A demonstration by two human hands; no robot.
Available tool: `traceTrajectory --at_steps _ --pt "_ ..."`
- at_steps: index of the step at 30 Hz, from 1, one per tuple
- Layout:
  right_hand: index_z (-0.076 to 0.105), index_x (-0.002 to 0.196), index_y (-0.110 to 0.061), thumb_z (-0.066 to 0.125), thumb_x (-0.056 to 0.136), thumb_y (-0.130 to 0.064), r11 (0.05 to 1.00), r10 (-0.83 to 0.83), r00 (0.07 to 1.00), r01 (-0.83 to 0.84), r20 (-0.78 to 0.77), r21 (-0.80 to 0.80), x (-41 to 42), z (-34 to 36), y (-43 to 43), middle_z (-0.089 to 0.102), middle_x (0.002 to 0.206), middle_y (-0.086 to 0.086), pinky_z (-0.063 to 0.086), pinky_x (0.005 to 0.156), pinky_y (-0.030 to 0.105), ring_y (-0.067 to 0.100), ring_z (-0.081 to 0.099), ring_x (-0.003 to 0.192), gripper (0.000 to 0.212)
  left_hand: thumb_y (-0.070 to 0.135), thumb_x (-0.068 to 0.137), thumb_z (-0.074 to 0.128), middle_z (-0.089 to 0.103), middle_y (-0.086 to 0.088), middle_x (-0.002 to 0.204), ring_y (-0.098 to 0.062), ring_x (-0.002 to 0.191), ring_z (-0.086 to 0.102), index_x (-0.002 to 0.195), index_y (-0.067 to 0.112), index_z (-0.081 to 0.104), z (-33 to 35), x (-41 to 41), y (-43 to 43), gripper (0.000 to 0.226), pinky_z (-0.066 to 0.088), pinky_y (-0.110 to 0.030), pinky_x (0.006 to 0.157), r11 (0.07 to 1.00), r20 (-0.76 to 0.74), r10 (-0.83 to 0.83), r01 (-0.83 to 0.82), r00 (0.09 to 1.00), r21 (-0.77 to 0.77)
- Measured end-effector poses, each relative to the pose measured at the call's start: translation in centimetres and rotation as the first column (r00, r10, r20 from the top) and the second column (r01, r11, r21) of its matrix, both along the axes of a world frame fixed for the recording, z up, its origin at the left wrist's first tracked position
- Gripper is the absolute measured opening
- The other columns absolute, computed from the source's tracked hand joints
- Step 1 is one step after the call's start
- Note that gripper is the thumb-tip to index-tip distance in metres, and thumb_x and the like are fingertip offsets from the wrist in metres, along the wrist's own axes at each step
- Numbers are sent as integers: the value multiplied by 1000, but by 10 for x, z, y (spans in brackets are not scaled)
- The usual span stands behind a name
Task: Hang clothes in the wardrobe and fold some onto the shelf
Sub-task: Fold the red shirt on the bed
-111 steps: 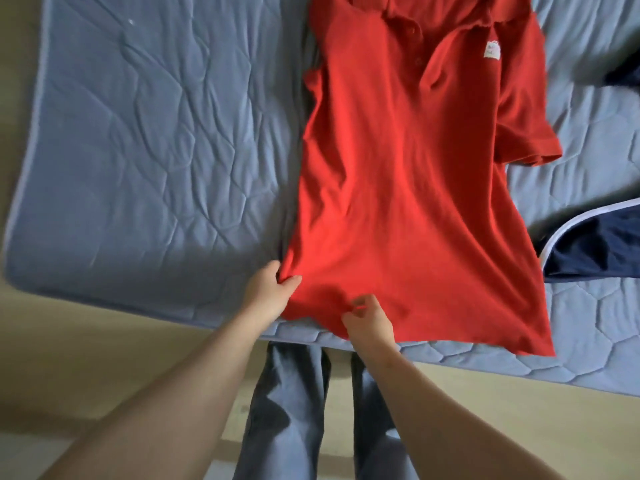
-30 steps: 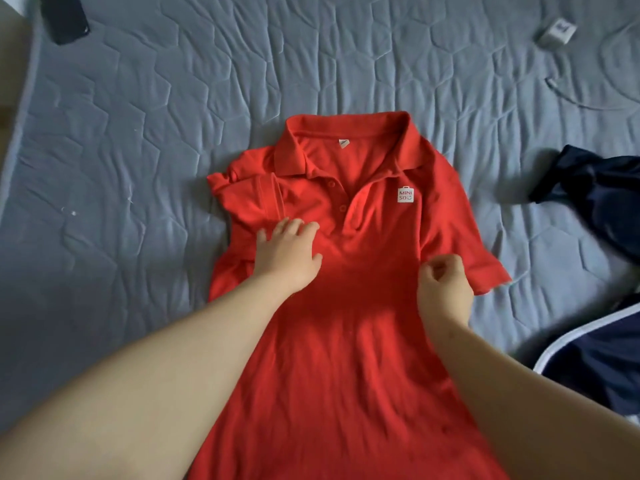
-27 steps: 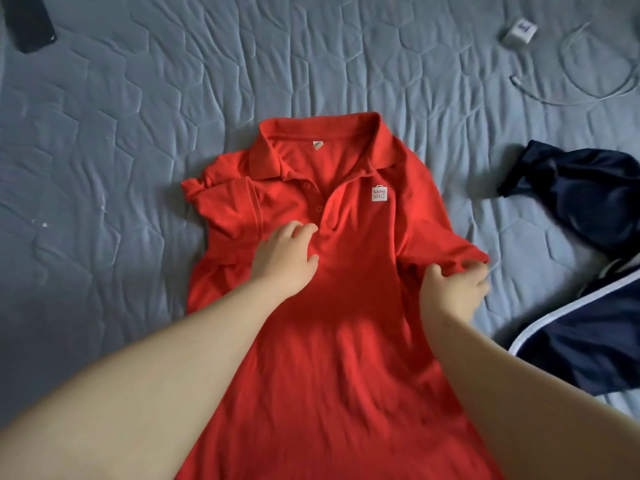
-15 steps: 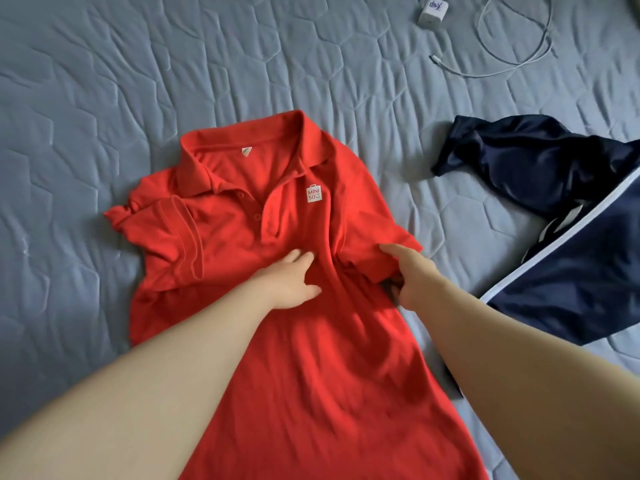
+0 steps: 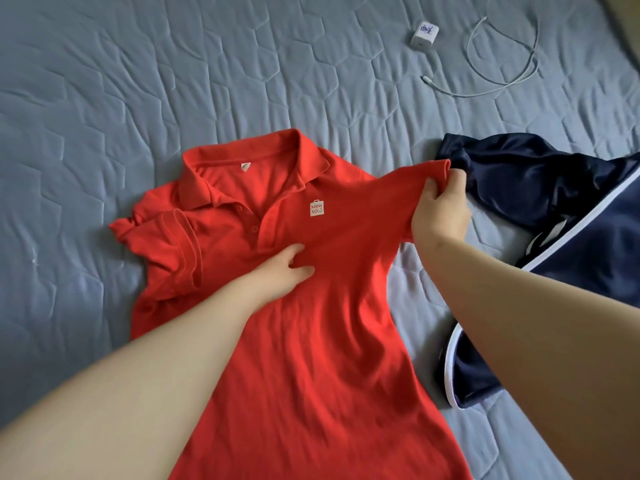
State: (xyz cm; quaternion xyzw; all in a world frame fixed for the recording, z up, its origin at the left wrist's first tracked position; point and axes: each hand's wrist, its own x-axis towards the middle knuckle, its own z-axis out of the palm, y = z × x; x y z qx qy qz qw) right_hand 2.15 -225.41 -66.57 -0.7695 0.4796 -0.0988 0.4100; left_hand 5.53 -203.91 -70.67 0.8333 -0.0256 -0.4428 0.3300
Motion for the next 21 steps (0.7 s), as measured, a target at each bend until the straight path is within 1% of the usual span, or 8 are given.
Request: traceTrajectory --at_steps 2,5,7,9,11,13,17,21 --pt "45 102 -20 40 95 -24 994 50 999 -48 20 -98 4 8 13 61 87 -3 37 89 39 26 56 89 10 33 93 52 48 -4 135 -14 113 49 136 29 41 9 4 -7 44 36 -25 90 957 -69 249 -257 966 -133" --pt "56 108 -24 60 86 -31 939 334 919 -343 211 5 12 19 50 63 90 -8 45 90 37 16 61 87 23 48 94 39 55 1 121 -15 101 55 126 33 45 21 13 -6 35 41 -35 85 669 -352 618 -705 703 -234" --pt "59 111 -24 62 81 -41 823 527 810 -562 256 85 11 21 80 64 91 -9 44 93 37 15 61 93 34 55 94 32 56 -1 116 -19 101 55 129 30 45 19 19 5 45 40 -39 88 455 -451 744 -868 493 -198" --pt "61 111 -18 56 82 -39 867 460 838 -496 293 58 4 17 94 65 101 -4 41 97 40 21 58 104 37 59 92 32 56 -2 114 -21 99 54 126 30 46 17 19 19 47 40 -41 87 384 -447 800 -914 400 -130" --pt "59 111 -12 55 85 -24 973 205 944 -226 259 53 -7 8 90 62 108 4 41 95 41 26 56 105 29 61 89 38 56 -1 106 -21 92 56 113 30 50 16 17 27 41 44 -40 80 430 -411 809 -900 420 -72" --pt "53 117 -10 53 84 -15 987 142 989 -144 34 69 -23 -7 82 56 117 9 40 93 37 28 52 109 33 56 88 47 57 0 103 -22 92 57 106 27 51 13 16 28 34 45 -39 78 493 -407 786 -869 465 -40" --pt "37 135 -24 63 75 -25 874 486 844 -466 -227 142 -49 -32 87 40 134 6 35 102 42 28 39 124 65 37 85 63 47 5 119 -22 103 53 138 41 29 5 17 12 64 43 -38 83 568 -289 776 -820 561 -66" --pt "20 144 -35 60 75 -14 728 637 662 -685 -395 28 -48 -55 87 31 139 4 36 95 42 30 37 121 82 13 80 66 59 -7 108 -32 94 60 101 30 55 -12 18 -2 29 52 -41 83 791 169 609 -608 775 -63"
